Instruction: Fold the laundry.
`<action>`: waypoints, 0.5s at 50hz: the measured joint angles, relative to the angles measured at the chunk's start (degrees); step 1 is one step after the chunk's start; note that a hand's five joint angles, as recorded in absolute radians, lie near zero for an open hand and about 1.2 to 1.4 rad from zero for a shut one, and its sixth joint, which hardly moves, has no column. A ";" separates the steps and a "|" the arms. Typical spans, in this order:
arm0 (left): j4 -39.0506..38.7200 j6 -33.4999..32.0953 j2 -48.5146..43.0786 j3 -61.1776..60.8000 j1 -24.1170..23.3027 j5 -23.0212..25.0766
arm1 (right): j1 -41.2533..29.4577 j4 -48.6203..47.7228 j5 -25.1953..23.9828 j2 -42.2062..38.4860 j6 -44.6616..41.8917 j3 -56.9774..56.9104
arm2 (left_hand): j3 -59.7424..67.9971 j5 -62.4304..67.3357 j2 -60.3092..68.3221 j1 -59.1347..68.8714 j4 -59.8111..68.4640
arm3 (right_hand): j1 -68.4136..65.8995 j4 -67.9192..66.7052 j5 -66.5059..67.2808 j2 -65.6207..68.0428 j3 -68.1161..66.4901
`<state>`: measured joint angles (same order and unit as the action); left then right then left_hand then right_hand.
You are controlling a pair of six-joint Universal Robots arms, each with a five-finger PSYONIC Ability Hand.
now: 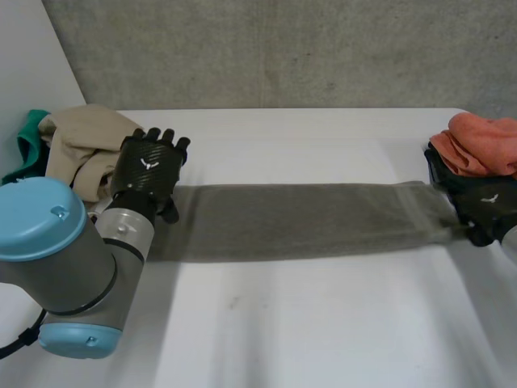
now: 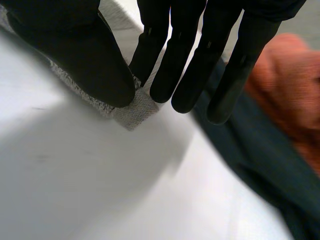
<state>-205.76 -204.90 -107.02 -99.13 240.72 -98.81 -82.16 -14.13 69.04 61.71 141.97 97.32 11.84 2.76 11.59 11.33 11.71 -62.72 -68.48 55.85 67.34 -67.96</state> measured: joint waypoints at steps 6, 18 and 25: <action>0.01 0.07 1.00 -0.01 0.12 -0.02 | 4.87 -0.86 2.38 4.40 -0.87 -0.13 | 0.00 0.00 0.00 0.00 0.00 | 0.00 -0.02 0.00 0.00 0.00; 0.13 0.33 2.62 -0.38 0.18 -0.24 | 5.43 -0.56 4.48 7.69 -10.88 -4.25 | 0.00 0.00 0.00 0.00 0.00 | 0.00 -0.03 0.71 0.10 0.00; 0.10 1.10 4.79 -0.66 0.48 -0.18 | -9.29 -3.90 3.22 9.20 -10.05 -6.14 | 0.00 0.00 0.00 0.00 0.00 | 0.00 -0.04 0.96 0.11 0.00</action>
<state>-205.66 -203.79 -102.23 -99.79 241.20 -98.99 -91.46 -18.03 72.26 70.91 131.92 91.18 11.84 2.76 11.59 11.33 11.71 -62.72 -68.52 56.81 67.45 -67.96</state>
